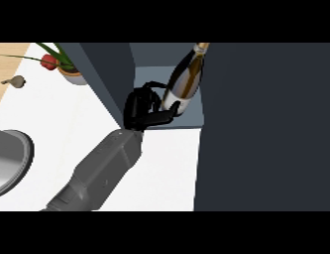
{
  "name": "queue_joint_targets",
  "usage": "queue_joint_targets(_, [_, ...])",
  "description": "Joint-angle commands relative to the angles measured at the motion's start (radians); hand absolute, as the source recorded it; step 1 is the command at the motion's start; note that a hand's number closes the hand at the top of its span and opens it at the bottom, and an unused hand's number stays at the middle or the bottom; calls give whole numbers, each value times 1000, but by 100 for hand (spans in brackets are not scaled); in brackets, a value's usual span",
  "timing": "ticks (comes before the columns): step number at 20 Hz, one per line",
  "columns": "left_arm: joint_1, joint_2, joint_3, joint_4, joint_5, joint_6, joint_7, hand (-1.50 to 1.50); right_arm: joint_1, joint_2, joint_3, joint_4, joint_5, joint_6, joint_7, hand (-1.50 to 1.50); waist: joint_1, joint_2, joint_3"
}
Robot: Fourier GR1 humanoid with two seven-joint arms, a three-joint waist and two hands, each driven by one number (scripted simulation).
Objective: Pick up the wine, place it into the cabinet and close the cabinet
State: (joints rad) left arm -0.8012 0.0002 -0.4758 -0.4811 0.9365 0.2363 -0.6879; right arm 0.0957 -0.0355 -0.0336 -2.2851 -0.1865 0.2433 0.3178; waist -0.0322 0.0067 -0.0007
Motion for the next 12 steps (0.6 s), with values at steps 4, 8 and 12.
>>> queue_joint_targets(4, [-99,0,-4,69,85,-11,6,150,-14,-36,-50,41,-61,42,-15,-150,-12,4,0])
queue_joint_targets(8, [-129,0,10,117,87,-19,17,150,-52,-6,4,11,5,-12,23,-150,-9,3,0])
queue_joint_targets(12, [-147,0,24,174,76,-25,-6,150,-47,-8,-16,81,18,14,-53,-150,-6,3,0])
